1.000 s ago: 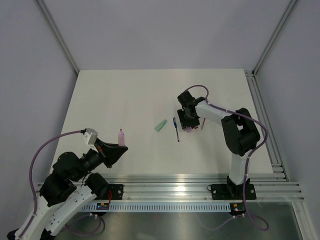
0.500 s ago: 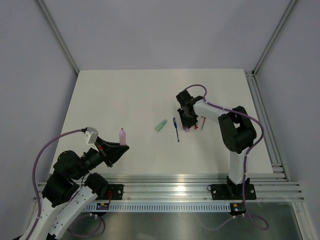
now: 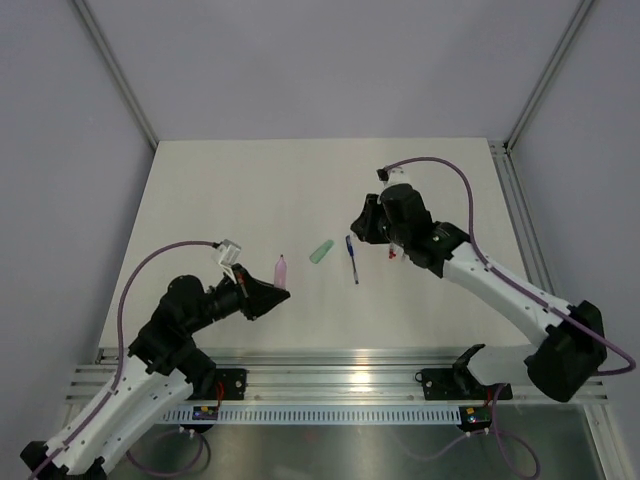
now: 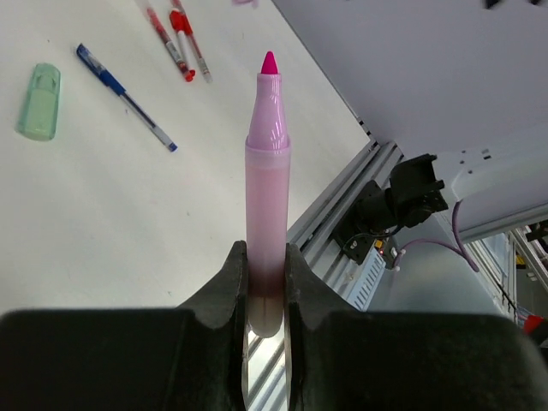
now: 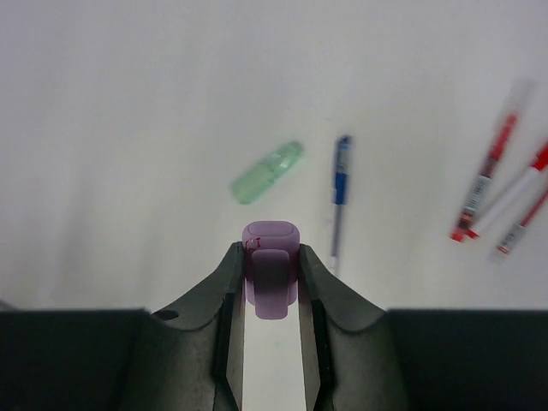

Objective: Insert the pens into the pen caps

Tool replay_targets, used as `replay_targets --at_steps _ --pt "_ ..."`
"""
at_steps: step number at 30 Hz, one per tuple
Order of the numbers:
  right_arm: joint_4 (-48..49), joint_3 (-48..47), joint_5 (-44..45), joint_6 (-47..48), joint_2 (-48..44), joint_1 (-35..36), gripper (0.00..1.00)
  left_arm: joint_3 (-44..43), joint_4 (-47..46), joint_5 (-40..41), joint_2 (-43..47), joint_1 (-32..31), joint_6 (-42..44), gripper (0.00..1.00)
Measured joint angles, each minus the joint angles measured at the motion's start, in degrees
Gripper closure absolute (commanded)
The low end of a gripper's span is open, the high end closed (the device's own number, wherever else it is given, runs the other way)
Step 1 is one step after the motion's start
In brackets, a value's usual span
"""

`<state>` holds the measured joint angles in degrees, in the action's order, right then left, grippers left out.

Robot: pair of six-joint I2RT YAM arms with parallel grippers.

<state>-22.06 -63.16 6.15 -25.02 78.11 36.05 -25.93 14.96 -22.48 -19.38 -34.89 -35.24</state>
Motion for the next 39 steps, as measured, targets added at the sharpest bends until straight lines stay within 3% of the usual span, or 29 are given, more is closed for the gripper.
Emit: replay_targets --at_steps 3,8,14,19,29,39 --pt "7.08 3.28 2.36 -5.4 -7.78 5.88 1.0 2.34 -5.05 1.9 -5.53 -3.26 -1.25 1.0" --pt "14.64 7.89 6.47 -12.5 -10.14 10.8 1.0 3.45 -15.52 8.11 -17.11 -11.72 -0.09 1.0" --pt "17.88 9.79 9.01 -17.2 -7.8 11.45 1.0 4.28 -26.69 13.49 -29.18 -12.24 2.8 1.0" --pt "20.68 10.05 9.92 -19.37 -7.5 11.98 1.0 3.13 -30.67 15.13 -35.85 -12.31 5.92 1.0" --pt "22.23 10.03 11.26 -20.92 -1.88 15.74 1.0 3.02 -33.9 15.21 -37.33 -12.31 8.59 1.0" --pt "21.22 9.62 15.82 -21.09 -1.88 17.88 1.0 3.06 -33.81 15.23 -37.24 -12.33 8.79 1.0"
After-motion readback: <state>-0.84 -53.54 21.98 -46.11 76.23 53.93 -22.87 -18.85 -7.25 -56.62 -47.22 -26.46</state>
